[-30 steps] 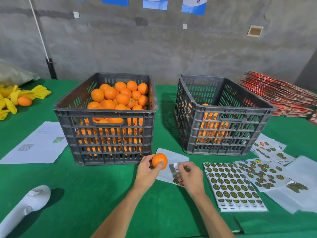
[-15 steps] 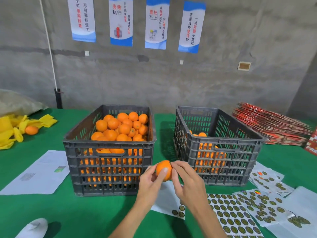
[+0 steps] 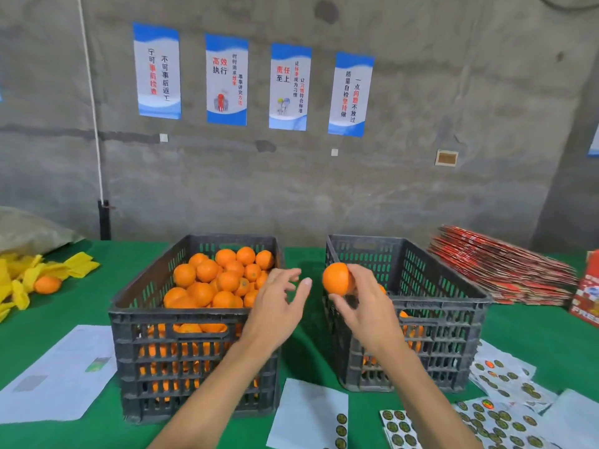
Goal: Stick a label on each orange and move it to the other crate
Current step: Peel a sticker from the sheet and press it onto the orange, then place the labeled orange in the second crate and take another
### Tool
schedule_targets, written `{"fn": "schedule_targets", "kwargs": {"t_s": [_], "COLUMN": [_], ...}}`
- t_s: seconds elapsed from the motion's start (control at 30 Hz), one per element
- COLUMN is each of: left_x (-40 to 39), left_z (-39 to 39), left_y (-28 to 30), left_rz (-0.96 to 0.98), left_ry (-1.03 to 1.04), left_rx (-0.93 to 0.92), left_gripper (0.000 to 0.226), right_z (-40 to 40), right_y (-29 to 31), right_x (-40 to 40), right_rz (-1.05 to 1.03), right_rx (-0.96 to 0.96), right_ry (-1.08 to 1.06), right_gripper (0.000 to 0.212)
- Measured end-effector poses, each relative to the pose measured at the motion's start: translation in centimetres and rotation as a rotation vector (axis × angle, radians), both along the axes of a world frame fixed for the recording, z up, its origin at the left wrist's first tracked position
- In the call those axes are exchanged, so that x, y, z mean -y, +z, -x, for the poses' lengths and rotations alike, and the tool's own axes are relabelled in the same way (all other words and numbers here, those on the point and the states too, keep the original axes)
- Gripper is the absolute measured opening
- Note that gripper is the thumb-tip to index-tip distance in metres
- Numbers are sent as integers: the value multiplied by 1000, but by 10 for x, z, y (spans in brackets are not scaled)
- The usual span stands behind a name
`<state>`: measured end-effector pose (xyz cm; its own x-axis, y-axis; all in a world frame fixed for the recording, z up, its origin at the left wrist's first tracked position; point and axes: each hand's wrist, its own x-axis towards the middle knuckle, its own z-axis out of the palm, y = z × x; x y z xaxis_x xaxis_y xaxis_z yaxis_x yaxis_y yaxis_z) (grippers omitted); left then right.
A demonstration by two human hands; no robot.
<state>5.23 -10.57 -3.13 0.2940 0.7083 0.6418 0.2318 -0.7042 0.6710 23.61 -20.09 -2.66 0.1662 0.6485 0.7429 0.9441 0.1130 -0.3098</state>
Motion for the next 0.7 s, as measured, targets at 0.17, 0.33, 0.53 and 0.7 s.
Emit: {"fn": "schedule_targets", "kwargs": {"t_s": [0.17,0.33,0.53,0.7], "left_x": [-46,-91,-131,-140], "left_z": [29,49,64,60], "left_y": [18,16,14,13], "left_rz": [-58,256,592,750], "left_ry": [263,244,163,222], "left_rx": [-402,-559,-1242,-1431], "left_gripper": [28,31,38,67], "right_z": [-41,-54,-58,-51], "right_y": [7,3,-4,-19], "right_x": [-7,-11,-15,-17], "right_rz": [95,190,239,144], "right_rx": [61,-14,-14,-23], "right_ry": [-293,-423,-397,-405], "right_gripper": [56,54,44,33]}}
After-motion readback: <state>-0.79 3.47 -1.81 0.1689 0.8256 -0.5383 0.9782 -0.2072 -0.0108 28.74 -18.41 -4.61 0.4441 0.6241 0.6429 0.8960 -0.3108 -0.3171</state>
